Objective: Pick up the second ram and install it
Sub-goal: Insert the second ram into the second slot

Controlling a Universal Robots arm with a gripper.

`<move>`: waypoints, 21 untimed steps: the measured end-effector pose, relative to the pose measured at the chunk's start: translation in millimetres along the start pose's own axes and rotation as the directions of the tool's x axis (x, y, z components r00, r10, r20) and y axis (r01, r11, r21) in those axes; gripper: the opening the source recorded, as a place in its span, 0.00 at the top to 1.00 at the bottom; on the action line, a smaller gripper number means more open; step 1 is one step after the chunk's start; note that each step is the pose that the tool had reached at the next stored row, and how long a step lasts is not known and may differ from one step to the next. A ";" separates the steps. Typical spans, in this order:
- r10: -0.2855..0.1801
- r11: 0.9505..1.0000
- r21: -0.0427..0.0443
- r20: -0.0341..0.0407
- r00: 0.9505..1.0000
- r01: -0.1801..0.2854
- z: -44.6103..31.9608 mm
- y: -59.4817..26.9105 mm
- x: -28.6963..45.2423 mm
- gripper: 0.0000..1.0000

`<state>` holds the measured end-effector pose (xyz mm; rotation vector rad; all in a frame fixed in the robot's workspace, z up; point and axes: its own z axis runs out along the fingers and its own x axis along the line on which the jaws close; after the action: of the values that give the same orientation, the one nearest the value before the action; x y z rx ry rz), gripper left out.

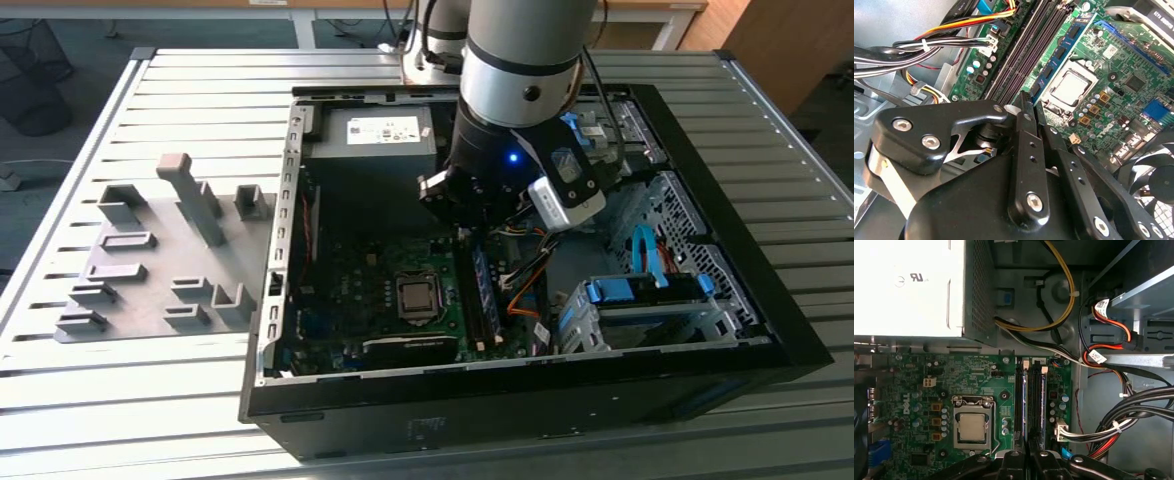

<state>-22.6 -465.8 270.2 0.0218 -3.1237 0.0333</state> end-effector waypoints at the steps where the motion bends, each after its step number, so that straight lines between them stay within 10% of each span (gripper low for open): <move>1: 0.000 1.000 0.000 0.000 1.000 0.000 0.1 -0.2 0.0 0.86; 21: 0.019 1.000 0.000 0.000 1.000 -0.019 22.6 -5.2 -1.4 0.86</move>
<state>-21.6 -471.4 247.8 -0.0078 -3.1236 0.0333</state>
